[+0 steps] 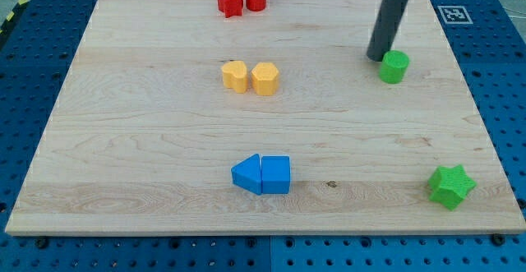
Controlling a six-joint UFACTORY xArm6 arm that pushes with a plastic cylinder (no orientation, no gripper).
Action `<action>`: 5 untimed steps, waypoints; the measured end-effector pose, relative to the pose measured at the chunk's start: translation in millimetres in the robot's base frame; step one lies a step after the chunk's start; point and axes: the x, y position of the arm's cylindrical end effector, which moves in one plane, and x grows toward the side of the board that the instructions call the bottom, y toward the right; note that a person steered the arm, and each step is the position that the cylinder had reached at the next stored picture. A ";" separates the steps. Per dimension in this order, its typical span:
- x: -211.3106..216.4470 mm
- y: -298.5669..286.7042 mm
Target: Move the green circle to the top of the green star
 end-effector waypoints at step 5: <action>137.3 46.9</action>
